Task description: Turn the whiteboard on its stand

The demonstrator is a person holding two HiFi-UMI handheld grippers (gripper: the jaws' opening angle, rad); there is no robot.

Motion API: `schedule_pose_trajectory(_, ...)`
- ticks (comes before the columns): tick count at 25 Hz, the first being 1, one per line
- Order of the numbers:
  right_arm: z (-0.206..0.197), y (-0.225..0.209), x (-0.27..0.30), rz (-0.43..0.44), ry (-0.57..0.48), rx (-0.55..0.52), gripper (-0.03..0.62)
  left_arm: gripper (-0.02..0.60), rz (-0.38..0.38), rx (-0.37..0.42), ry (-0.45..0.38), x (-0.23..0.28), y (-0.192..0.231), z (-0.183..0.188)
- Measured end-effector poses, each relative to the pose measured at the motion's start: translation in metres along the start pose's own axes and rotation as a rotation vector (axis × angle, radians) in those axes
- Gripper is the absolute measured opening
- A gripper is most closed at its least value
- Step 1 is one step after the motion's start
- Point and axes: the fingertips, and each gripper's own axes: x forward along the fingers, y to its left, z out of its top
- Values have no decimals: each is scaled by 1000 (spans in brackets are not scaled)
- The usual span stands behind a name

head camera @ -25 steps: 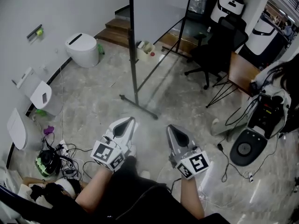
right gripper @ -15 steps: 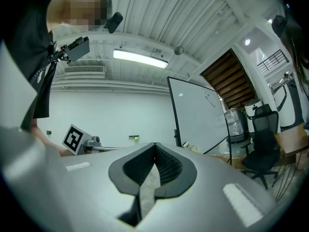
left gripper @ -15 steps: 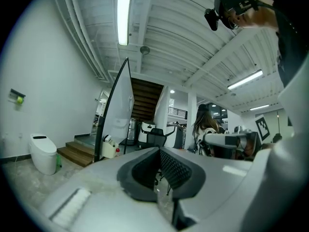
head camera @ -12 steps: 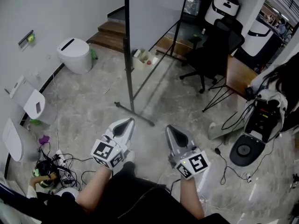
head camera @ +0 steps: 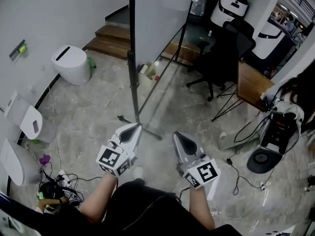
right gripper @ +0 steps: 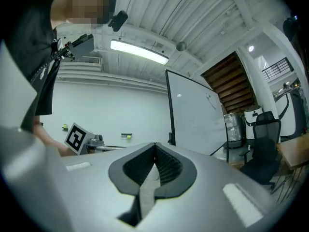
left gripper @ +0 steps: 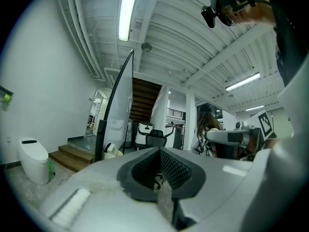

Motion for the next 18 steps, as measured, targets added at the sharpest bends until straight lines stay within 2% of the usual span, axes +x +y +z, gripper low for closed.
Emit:
schedule_pose_trajectory(6,-4,-13,43,-28,5,-5,9,5,-23,6,-9,24,45,9)
schedule_pose_trajectory(11,-6,-19,72,-45,19,-19,8,5,-34,-20,-14,35,78,10)
schedule_pose_trajectory(18,-13,-20,100,-60,34,-29,8,5,4,-8,5,42,120,6)
